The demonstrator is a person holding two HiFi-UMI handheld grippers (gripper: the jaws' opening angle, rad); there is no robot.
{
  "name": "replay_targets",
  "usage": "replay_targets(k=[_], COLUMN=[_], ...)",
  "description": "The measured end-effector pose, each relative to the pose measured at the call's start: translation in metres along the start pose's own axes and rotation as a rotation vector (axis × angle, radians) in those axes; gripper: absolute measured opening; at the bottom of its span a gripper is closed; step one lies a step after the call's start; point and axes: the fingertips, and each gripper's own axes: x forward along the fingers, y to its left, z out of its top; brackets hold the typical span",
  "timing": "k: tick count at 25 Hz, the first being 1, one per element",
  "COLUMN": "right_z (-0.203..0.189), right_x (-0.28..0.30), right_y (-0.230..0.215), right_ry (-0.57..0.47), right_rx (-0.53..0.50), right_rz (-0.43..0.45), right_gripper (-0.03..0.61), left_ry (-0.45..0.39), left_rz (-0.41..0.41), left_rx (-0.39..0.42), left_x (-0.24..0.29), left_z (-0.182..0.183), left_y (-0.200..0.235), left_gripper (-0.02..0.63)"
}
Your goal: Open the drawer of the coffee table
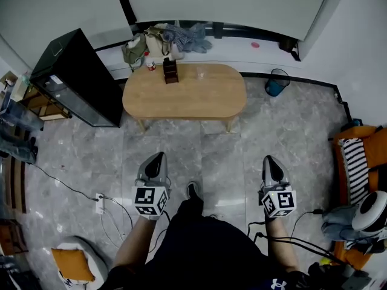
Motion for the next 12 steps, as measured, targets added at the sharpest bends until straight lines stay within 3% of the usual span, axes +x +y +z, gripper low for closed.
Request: replay_targets(k=[12], right_z=[-0.004], right_x=[0.098], right_y=[0.012], right_ry=[0.056], right_rx=[0.034], right_rz=[-0.017], right_gripper=[0.003], left_ry=[0.05], left_rz=[-0.064], left_rx=[-0.008], left_x=[0.083], left_z=[-0.003], left_y=[0.066], left_gripper=[0.002])
